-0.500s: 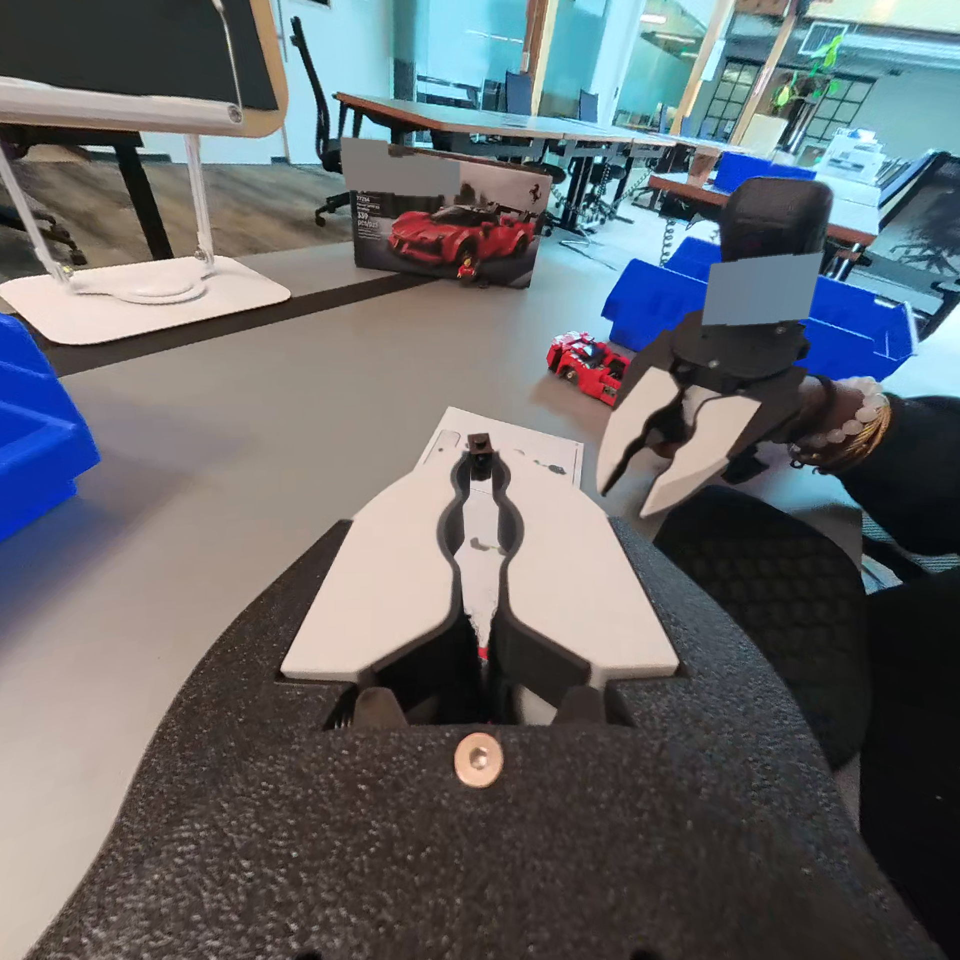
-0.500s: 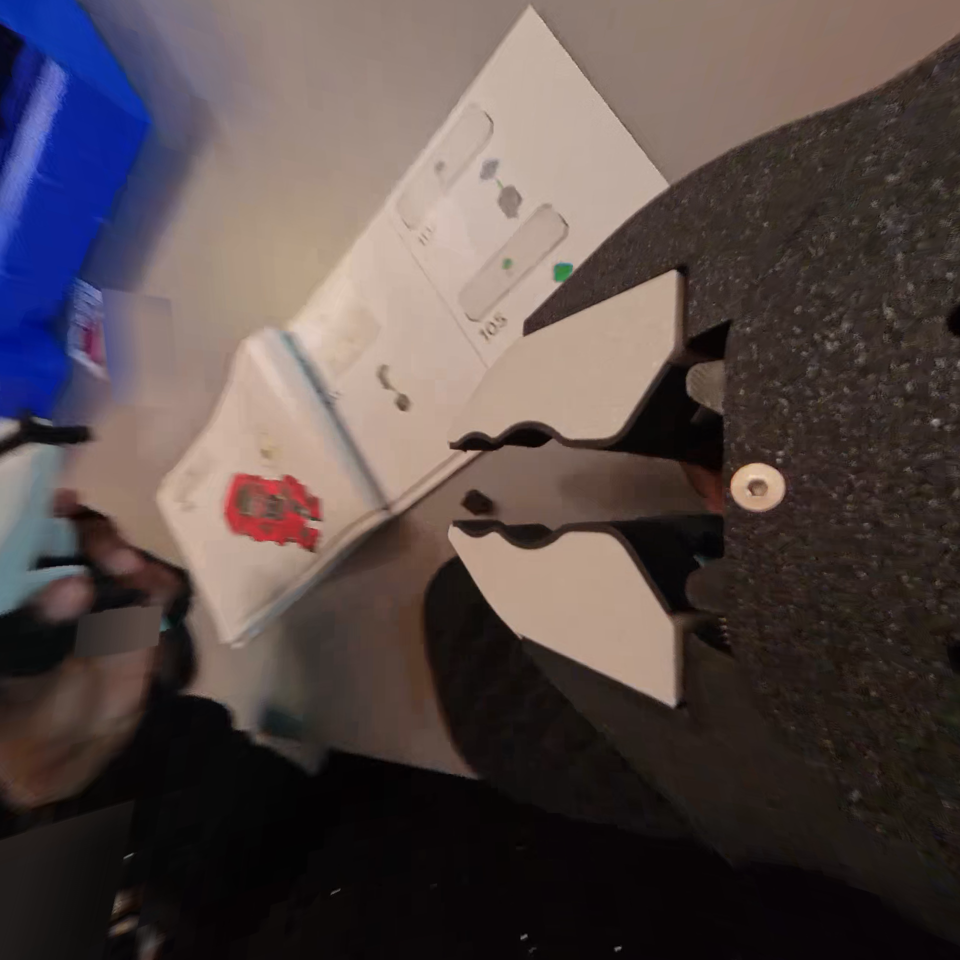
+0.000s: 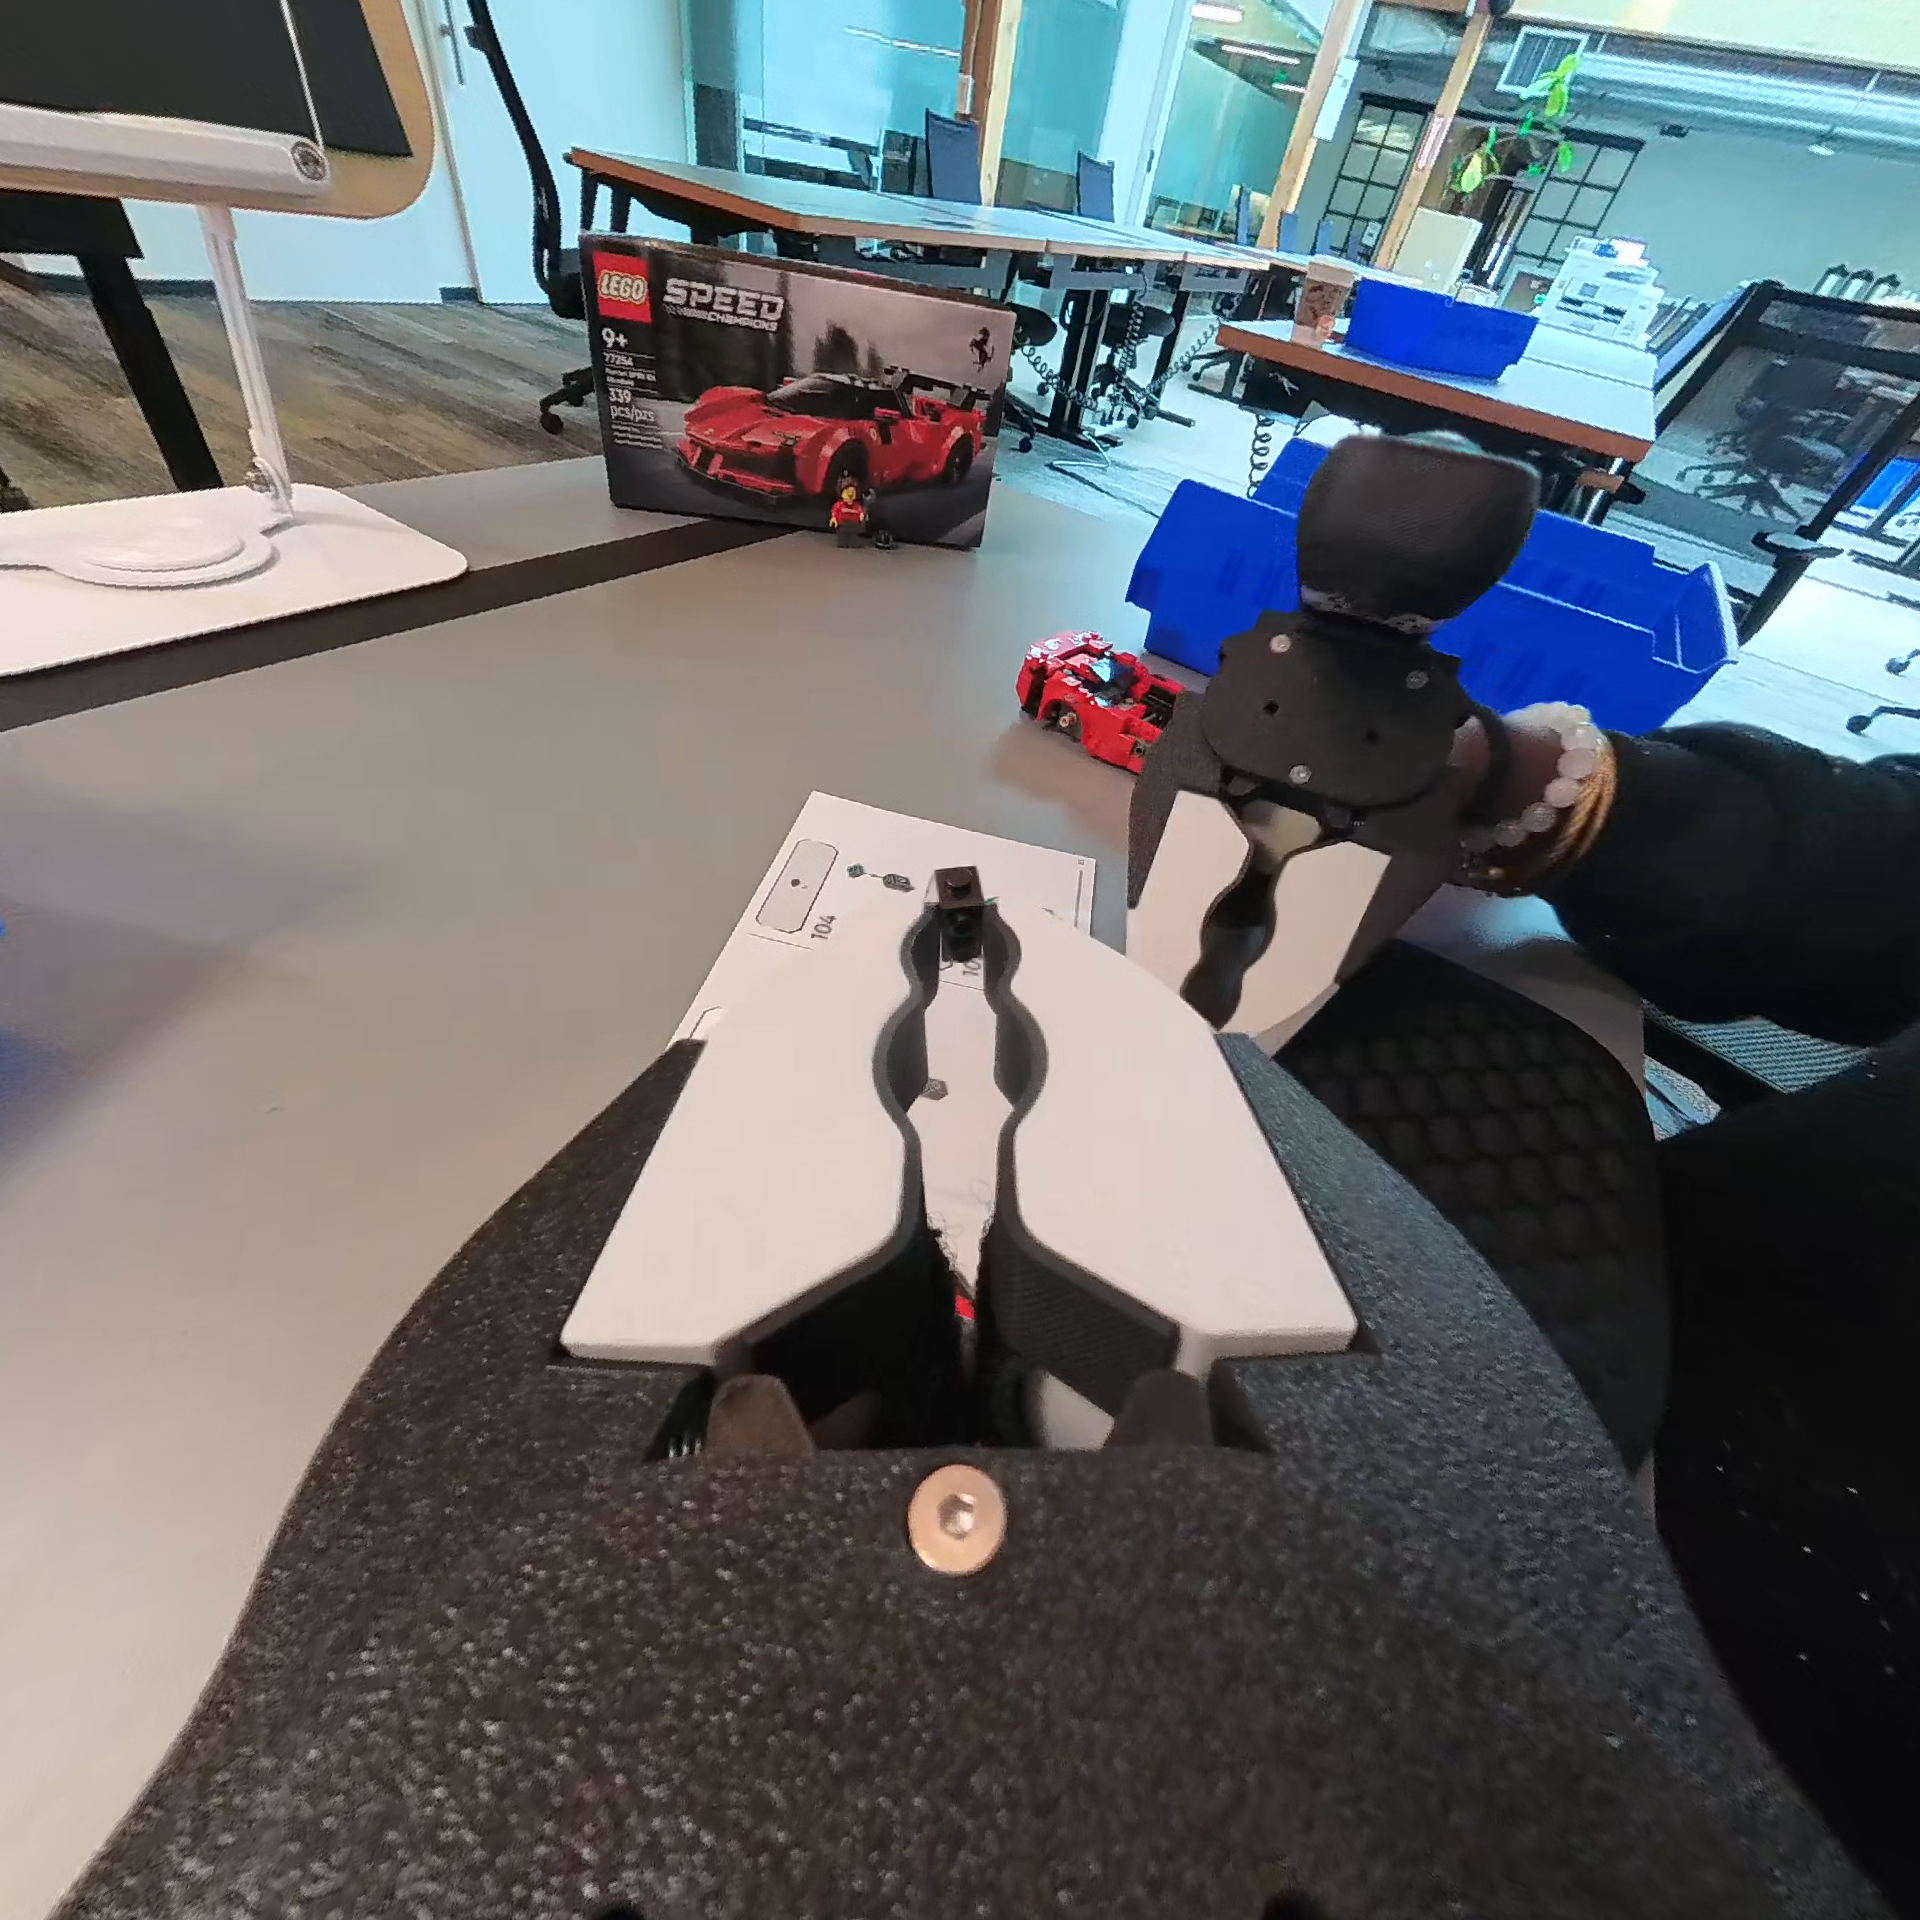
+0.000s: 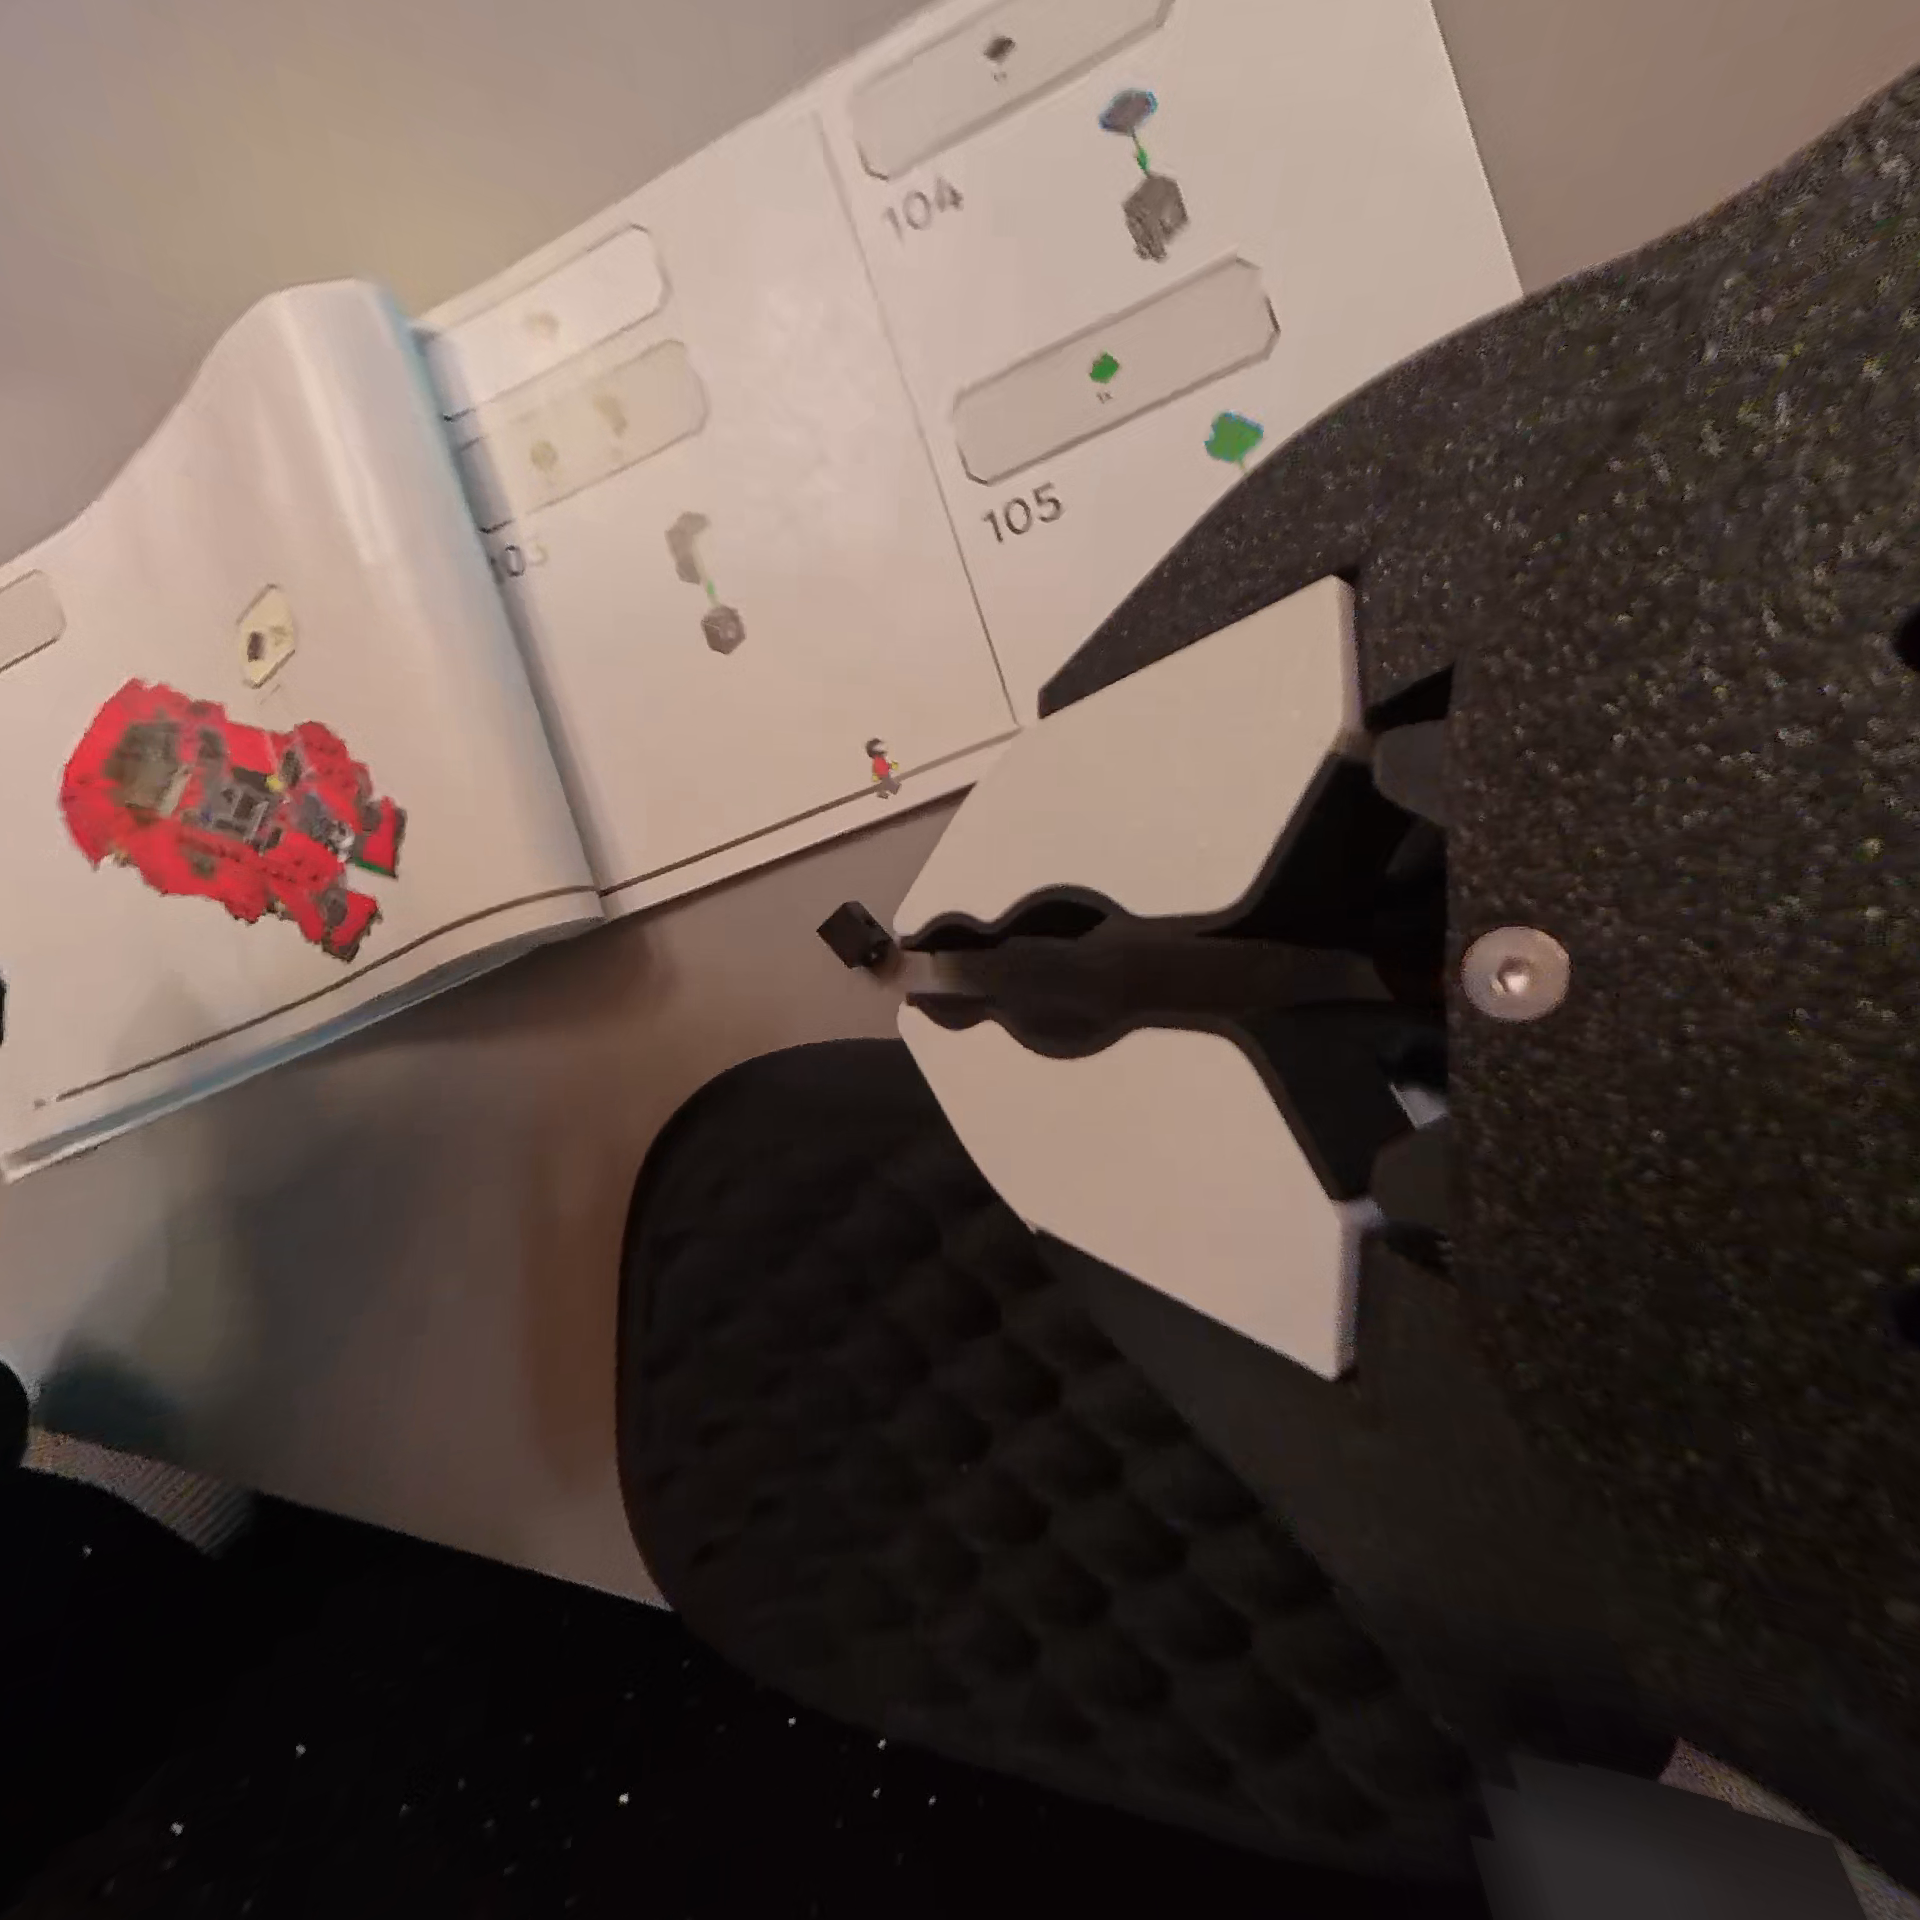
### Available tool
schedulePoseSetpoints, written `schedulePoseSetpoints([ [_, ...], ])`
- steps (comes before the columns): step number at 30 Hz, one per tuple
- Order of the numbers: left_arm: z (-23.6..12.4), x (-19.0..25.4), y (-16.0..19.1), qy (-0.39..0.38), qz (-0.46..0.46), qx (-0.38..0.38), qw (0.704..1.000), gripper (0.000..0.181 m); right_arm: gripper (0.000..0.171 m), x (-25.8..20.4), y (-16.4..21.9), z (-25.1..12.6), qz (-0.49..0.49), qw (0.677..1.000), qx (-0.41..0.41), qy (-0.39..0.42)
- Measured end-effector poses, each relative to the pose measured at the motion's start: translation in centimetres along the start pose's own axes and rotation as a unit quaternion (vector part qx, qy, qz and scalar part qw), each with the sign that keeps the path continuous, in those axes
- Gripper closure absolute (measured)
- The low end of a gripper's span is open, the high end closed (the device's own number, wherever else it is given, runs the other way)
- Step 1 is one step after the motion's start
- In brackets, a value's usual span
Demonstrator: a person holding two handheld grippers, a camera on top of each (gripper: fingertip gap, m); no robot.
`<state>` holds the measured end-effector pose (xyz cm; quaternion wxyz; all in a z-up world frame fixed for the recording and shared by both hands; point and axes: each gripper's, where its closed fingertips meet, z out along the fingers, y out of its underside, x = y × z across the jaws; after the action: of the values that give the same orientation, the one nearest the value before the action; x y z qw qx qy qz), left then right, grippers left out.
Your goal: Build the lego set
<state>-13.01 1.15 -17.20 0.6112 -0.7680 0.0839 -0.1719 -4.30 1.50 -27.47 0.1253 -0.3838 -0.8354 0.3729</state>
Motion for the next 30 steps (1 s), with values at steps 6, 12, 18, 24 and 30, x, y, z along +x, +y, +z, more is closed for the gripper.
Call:
schedulePoseSetpoints([
  [6, 0.0, 0.4, -0.2, 0.011, 0.005, 0.003, 1.0, 0.174, 0.155, 0.3, -0.7, 0.5, -0.085, 0.996, 0.005, -0.007],
  [12, -0.2, 0.5, 0.0, 0.014, 0.004, 0.003, 1.0, 0.174, 0.156, 0.6, -0.8, 1.1, -0.098, 0.995, 0.0, -0.002],
  [18, -0.2, 0.5, 0.1, 0.019, 0.004, 0.002, 1.0, 0.174, 0.161, 0.7, -0.8, 1.4, -0.078, 0.997, -0.014, -0.002],
  [24, -0.3, 0.0, 0.4, 0.004, 0.009, -0.007, 1.0, 0.174, 0.162, 3.3, 0.5, -1.7, -0.019, 0.988, -0.147, 0.033],
  [30, -0.3, -0.2, 0.4, -0.008, 0.02, -0.013, 1.0, 0.174, 0.162, 4.5, 0.9, -2.1, 0.104, 0.965, -0.241, 0.0],
])
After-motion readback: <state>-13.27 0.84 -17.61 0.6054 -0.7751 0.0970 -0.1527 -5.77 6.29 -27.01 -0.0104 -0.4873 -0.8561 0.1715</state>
